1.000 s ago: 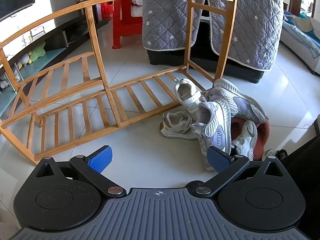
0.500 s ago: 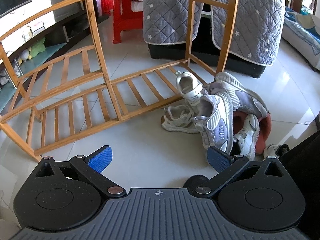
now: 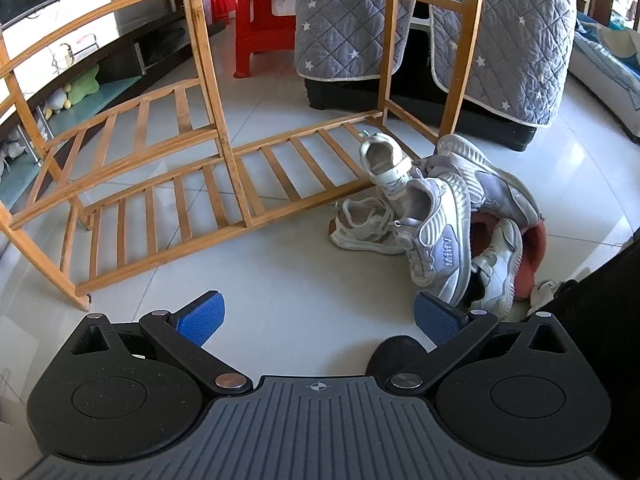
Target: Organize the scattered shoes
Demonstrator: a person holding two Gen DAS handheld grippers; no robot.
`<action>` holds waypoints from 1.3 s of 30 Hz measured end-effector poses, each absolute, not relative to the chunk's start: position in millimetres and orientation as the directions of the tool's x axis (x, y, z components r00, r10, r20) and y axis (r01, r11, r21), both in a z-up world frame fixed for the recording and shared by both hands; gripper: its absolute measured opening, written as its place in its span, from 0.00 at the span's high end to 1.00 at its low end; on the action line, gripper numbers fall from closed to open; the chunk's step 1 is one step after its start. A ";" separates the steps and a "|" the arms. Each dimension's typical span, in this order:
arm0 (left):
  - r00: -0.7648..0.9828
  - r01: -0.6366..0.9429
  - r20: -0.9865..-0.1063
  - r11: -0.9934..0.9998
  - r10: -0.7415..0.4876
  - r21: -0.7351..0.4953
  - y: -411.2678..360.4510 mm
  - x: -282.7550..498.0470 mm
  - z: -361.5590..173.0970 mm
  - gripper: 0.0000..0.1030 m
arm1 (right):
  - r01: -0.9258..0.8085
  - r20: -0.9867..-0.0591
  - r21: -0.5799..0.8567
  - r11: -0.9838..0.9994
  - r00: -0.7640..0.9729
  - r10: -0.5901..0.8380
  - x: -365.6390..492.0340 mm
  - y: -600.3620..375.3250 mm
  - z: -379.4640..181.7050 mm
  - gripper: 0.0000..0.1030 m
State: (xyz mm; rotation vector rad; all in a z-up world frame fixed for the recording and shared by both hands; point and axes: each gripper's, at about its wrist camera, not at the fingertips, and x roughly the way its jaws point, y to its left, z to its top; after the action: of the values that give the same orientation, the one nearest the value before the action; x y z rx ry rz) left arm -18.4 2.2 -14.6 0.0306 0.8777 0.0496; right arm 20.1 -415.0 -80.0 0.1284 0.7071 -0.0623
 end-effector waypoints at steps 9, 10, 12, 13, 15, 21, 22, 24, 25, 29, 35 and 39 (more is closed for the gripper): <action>0.632 -0.045 -0.773 0.998 0.055 0.035 5.5 -27.0 -14.4 0.00 | 0.088 -0.662 0.079 0.993 0.750 -0.013 11.1 -414.0 -83.0 0.00; 0.632 -0.045 -0.773 0.998 0.056 0.035 5.5 -28.5 -14.3 0.00 | 0.087 -0.664 0.079 0.993 0.748 -0.013 10.3 -414.2 -83.5 0.00; 0.632 -0.049 -0.773 0.998 0.058 0.035 5.4 -31.1 -14.5 0.00 | 0.086 -0.667 0.077 0.993 0.745 -0.013 8.8 -414.8 -84.5 0.00; 0.631 -0.051 -0.774 0.998 0.058 0.033 5.9 -31.6 -14.6 0.01 | 0.085 -0.669 0.076 0.993 0.743 -0.012 8.1 -415.1 -85.0 0.00; 0.628 -0.058 -0.776 0.998 0.059 0.028 6.8 -32.9 -14.9 0.01 | 0.084 -0.673 0.075 0.994 0.740 -0.012 6.6 -415.7 -86.0 0.00; 0.623 -0.066 -0.780 0.997 0.063 0.028 7.6 -37.5 -14.7 0.00 | 0.079 -0.683 0.070 0.994 0.730 -0.010 2.1 -417.4 -89.0 0.00; 0.620 -0.064 -0.782 0.997 0.063 0.029 7.2 -37.3 -15.5 0.00 | 0.078 -0.685 0.070 0.994 0.728 -0.009 1.4 -417.7 -89.5 0.00; 0.615 -0.061 -0.786 0.998 0.063 0.032 6.5 -36.9 -17.3 0.01 | 0.077 -0.689 0.068 0.995 0.725 -0.009 -0.1 -418.2 -90.4 0.00; 0.611 -0.060 -0.789 0.998 0.062 0.033 6.1 -36.1 -19.2 0.00 | 0.076 -0.690 0.067 0.995 0.723 -0.009 -0.8 -418.5 -90.9 0.00; 0.596 -0.056 -0.801 0.998 0.060 0.033 5.8 -31.1 -27.6 0.01 | 0.086 -0.710 0.066 0.994 0.704 -0.014 3.7 -419.4 -97.3 0.00; 0.576 -0.044 -0.816 0.999 0.051 0.031 4.0 -21.8 -38.4 0.01 | 0.086 -0.722 0.069 0.994 0.692 -0.010 11.5 -417.6 -103.8 0.00; 0.555 -0.039 -0.830 0.999 0.052 0.036 0.3 -13.6 -47.0 0.01 | 0.087 -0.729 0.071 0.994 0.685 -0.008 15.0 -417.2 -108.4 0.00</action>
State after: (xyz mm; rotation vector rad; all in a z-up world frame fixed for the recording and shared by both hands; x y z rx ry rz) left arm -13.5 0.3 -47.0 0.0136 0.9809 0.0539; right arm 15.0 -417.2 -108.4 0.1029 0.8152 -0.0529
